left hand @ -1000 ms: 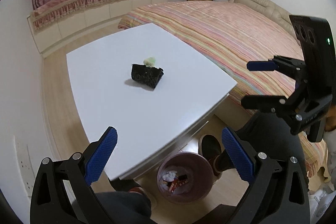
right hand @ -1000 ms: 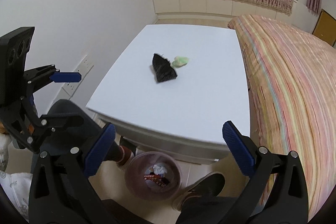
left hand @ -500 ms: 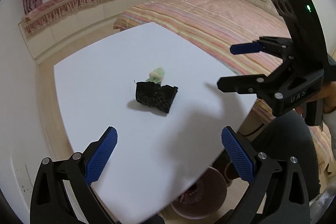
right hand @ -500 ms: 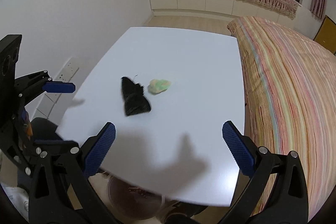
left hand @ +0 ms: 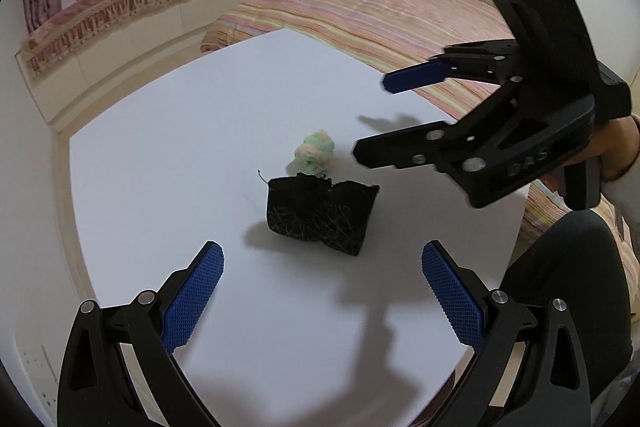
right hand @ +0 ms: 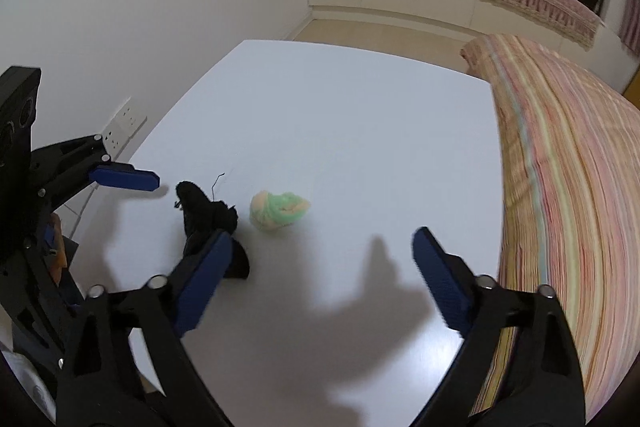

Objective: Collect trash
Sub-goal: 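Grasp the black patterned cloth with the left tool while the right tool grasps the green tissue ball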

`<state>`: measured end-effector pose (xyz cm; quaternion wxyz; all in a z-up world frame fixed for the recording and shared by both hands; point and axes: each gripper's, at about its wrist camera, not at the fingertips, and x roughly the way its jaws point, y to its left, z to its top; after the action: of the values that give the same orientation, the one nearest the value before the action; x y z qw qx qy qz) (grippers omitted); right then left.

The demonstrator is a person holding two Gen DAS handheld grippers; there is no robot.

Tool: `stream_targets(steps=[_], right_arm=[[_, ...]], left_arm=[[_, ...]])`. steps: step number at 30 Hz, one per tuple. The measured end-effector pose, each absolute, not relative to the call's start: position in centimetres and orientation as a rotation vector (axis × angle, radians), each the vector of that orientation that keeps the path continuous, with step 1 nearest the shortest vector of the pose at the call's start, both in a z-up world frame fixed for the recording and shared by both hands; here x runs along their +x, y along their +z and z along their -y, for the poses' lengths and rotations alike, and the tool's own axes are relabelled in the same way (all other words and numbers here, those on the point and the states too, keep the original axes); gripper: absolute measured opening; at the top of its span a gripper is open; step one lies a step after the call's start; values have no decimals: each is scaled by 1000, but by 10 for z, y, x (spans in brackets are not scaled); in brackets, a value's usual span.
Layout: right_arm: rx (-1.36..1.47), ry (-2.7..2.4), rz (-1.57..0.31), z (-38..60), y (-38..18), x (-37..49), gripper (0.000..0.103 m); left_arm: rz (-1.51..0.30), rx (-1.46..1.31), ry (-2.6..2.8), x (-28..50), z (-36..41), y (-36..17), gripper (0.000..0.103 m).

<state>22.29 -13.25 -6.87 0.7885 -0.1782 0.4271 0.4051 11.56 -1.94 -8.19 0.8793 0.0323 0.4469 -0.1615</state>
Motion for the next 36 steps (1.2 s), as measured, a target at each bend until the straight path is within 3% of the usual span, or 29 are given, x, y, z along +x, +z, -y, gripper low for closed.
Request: stream_targets(steps=[8,12,16,18,21,36], right_arm=[[-414,947,-933,111,-81,234,69],[-435,967,-934,102,-87,235,59],[-441,961,-920,99,-86,234,34],[-440,959,-919,100,-87,233,34],[-436,947,-918,101,-87,232,33],[-366,894,-887,132,-50,204,33]], left_arm=[[-901,66,-352,123,19,-87,95],[-897,73,-353,125,21,-90,80],[-897,83,-357,125,22,-93,61],[-896,86,-375,123,25,-93,53],[-898,83,-370,123,26,-91,51],[-904,52,-355,96,29,-60,50]])
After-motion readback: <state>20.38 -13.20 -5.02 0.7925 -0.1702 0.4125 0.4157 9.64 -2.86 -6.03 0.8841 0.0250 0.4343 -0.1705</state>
